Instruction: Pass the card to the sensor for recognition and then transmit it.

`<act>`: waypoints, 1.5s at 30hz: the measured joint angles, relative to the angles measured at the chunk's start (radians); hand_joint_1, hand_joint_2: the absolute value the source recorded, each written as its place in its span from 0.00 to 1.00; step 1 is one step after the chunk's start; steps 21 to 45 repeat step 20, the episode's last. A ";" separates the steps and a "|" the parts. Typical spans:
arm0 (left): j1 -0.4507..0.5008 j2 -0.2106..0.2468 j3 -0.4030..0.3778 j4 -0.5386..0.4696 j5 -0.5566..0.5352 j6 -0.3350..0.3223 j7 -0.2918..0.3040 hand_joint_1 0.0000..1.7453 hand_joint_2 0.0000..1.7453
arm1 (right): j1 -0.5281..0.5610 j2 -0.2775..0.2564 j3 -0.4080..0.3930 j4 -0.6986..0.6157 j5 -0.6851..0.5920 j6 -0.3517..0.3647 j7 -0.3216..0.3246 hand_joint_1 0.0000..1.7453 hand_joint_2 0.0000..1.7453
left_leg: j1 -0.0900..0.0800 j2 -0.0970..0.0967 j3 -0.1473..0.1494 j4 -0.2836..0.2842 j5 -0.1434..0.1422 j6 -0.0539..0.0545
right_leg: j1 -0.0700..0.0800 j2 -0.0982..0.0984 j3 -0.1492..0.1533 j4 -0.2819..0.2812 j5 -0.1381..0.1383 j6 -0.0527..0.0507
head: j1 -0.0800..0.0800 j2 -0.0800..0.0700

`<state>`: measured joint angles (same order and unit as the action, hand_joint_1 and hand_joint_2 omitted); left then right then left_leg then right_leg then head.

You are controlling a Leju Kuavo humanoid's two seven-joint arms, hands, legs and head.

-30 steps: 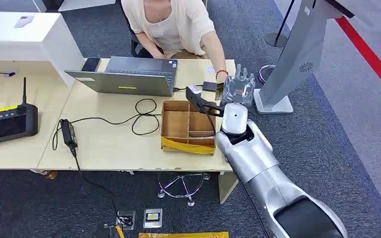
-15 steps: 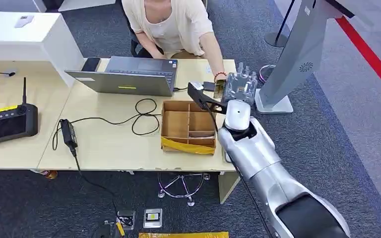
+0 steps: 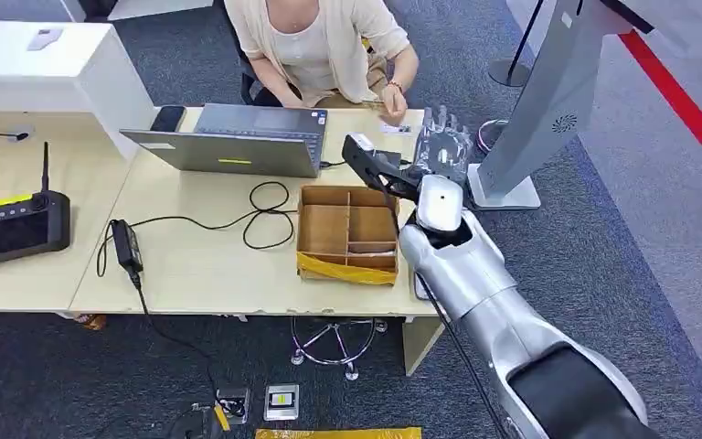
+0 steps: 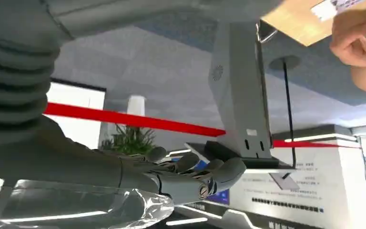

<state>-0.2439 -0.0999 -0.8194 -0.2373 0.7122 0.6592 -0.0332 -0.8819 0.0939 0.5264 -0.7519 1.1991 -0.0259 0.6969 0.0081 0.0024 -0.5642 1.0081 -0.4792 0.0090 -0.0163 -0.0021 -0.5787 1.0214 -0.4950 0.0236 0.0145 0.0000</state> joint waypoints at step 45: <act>0.010 0.005 0.001 0.002 0.037 -0.013 -0.010 0.00 0.00 | 0.110 -0.175 -0.205 0.023 -0.081 -0.098 0.004 0.00 0.00 | -0.001 -0.001 0.000 0.001 0.000 0.000 | 0.000 -0.002 0.000 -0.001 0.000 0.000 | 0.000 0.000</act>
